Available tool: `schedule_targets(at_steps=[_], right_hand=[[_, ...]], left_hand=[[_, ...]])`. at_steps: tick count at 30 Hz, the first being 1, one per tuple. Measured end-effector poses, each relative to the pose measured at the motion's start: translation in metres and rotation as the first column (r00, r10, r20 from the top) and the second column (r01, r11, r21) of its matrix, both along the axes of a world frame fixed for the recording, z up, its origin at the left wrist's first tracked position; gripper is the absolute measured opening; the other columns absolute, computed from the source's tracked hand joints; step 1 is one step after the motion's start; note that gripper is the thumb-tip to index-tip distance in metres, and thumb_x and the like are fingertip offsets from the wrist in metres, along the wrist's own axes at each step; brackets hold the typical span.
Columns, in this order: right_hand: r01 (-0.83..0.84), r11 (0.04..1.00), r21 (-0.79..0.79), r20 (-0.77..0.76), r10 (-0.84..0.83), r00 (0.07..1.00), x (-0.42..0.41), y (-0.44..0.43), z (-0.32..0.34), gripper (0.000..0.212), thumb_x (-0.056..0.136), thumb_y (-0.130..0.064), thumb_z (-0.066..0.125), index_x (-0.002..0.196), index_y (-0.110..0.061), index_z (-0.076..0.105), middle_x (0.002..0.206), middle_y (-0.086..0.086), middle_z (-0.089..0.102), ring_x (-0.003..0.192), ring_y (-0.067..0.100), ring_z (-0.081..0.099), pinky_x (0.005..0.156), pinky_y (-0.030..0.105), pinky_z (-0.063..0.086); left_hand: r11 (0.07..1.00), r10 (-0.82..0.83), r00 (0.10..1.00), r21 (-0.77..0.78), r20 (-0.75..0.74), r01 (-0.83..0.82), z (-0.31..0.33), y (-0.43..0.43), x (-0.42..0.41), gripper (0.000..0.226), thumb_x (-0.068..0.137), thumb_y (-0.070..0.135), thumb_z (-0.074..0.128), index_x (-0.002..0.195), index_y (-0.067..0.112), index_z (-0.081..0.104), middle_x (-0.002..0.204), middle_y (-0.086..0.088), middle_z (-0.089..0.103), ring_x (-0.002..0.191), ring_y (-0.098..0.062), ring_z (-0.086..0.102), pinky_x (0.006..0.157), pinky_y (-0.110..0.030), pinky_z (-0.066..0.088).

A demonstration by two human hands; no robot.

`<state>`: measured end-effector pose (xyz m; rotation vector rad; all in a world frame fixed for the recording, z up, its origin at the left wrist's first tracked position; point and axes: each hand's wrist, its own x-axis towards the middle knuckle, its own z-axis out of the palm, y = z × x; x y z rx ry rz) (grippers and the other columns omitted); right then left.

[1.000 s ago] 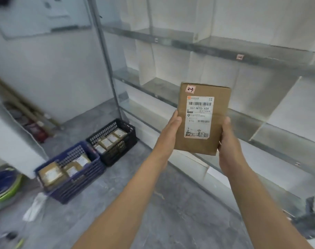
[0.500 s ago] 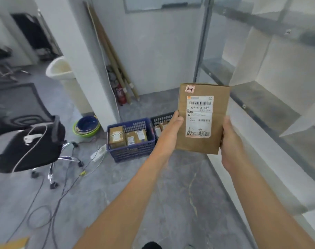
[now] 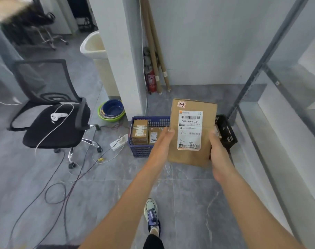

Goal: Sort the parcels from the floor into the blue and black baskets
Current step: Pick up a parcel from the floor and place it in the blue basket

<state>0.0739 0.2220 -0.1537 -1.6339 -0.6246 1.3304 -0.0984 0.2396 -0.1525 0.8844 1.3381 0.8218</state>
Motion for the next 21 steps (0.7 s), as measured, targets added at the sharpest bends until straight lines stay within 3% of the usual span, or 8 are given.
schedule_targets(at_steps=[4,8,12,21], right_hand=[[-0.009,0.997,-0.075,-0.005,0.009,1.000,-0.029,0.069,-0.030,0.053,0.110,-0.058,0.036,0.153,-0.032,0.051,0.150,-0.007,0.058,0.141,0.016,0.049,0.122,0.047,0.035],[-0.027,0.986,-0.163,0.002,0.028,1.000,-0.044,0.124,-0.058,0.056,0.109,-0.060,0.037,0.157,-0.032,0.045,0.155,-0.007,0.052,0.146,0.018,0.045,0.124,0.048,0.032],[-0.040,0.973,-0.228,-0.018,0.037,0.999,-0.054,0.174,-0.084,0.061,0.105,-0.068,0.037,0.157,-0.036,0.043,0.156,-0.005,0.052,0.146,0.020,0.045,0.124,0.055,0.032],[-0.053,0.932,-0.359,-0.069,0.030,0.997,-0.059,0.287,-0.135,0.060,0.108,-0.064,0.032,0.154,-0.029,0.048,0.154,-0.002,0.055,0.142,0.023,0.049,0.123,0.052,0.034]], left_hand=[[0.996,-0.012,1.000,-0.086,-0.016,0.010,-0.031,0.071,-0.031,0.084,0.071,0.084,0.051,0.148,0.050,0.045,0.154,0.014,0.050,0.142,-0.017,0.047,0.121,-0.052,0.034],[0.987,-0.028,1.000,-0.160,-0.002,0.027,-0.054,0.124,-0.053,0.029,0.097,0.064,0.048,0.120,0.049,0.058,0.136,0.015,0.061,0.130,-0.012,0.054,0.117,-0.047,0.038],[0.969,-0.038,0.999,-0.244,-0.013,0.033,-0.076,0.176,-0.067,0.052,0.093,0.071,0.047,0.136,0.043,0.057,0.138,0.013,0.062,0.130,-0.014,0.055,0.117,-0.052,0.038],[0.922,0.036,0.996,-0.382,-0.080,-0.064,-0.133,0.286,-0.064,0.049,0.089,0.065,0.051,0.130,0.041,0.061,0.132,0.009,0.066,0.123,-0.019,0.060,0.112,-0.053,0.044]])
